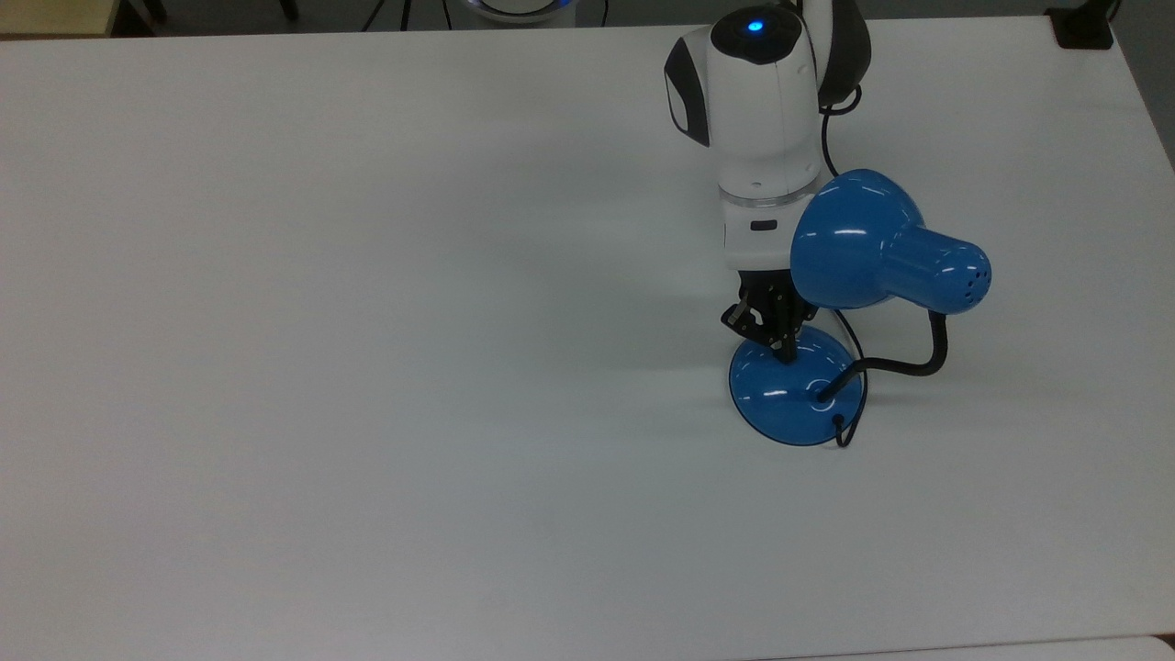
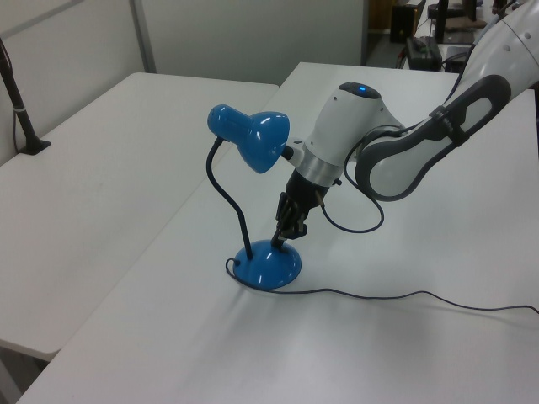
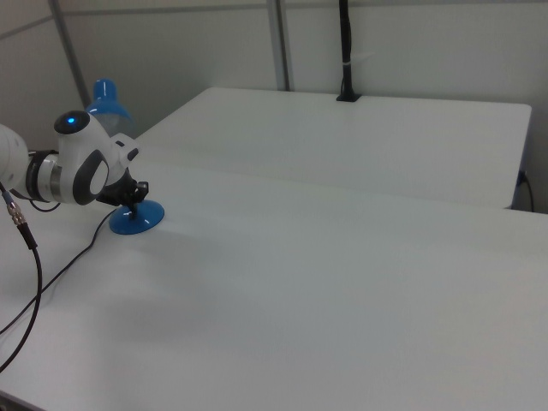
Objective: Turn on the lamp
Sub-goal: 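Position the gripper fingertips on the switch atop the lamp base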
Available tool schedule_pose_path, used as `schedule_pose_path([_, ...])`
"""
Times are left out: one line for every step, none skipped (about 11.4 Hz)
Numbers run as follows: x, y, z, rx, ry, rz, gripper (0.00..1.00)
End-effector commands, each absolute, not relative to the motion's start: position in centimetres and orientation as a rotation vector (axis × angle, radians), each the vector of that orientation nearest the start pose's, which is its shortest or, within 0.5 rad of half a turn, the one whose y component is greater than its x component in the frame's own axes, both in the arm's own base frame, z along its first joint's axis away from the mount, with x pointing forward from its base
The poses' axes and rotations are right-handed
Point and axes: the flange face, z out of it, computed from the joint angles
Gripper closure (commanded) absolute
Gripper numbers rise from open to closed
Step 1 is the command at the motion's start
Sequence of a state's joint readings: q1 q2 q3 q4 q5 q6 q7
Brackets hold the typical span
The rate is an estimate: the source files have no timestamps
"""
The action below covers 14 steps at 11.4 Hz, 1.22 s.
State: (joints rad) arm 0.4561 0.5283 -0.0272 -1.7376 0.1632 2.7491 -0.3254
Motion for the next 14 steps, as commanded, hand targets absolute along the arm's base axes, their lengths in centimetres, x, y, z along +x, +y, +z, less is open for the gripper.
schedule_pose_path([63.7, 30.9, 33.4, -2.783, -0.949, -0.749, 1.0])
schedule_pose_path([63.6, 31.0, 33.5, -2.782, -0.951, -0.746, 1.0])
schedule_pose_path([63.5, 31.0, 33.8, -2.781, -0.953, -0.746, 1.0])
schedule_pose_path([63.5, 31.0, 33.6, -2.782, -0.954, -0.742, 1.0])
schedule_pose_path([63.5, 30.9, 33.1, -2.786, -0.957, -0.734, 1.0])
schedule_pose_path([63.6, 31.0, 33.2, -2.785, -0.957, -0.736, 1.0])
schedule_pose_path([63.6, 31.0, 33.3, -2.784, -0.959, -0.738, 1.0])
schedule_pose_path([63.6, 30.9, 33.2, -2.787, -0.958, -0.734, 1.0])
schedule_pose_path([63.5, 30.7, 33.0, -2.79, -0.96, -0.728, 1.0])
schedule_pose_path([63.5, 30.6, 32.8, -2.793, -0.963, -0.723, 1.0])
schedule_pose_path([63.5, 30.5, 32.8, -2.793, -0.973, -0.722, 1.0])
schedule_pose_path([63.6, 30.2, 32.8, -2.798, -0.969, -0.721, 1.0])
schedule_pose_path([63.5, 30.1, 32.6, -2.8, -0.977, -0.716, 1.0])
schedule_pose_path([63.5, 30.1, 32.5, -2.799, -0.989, -0.712, 1.0])
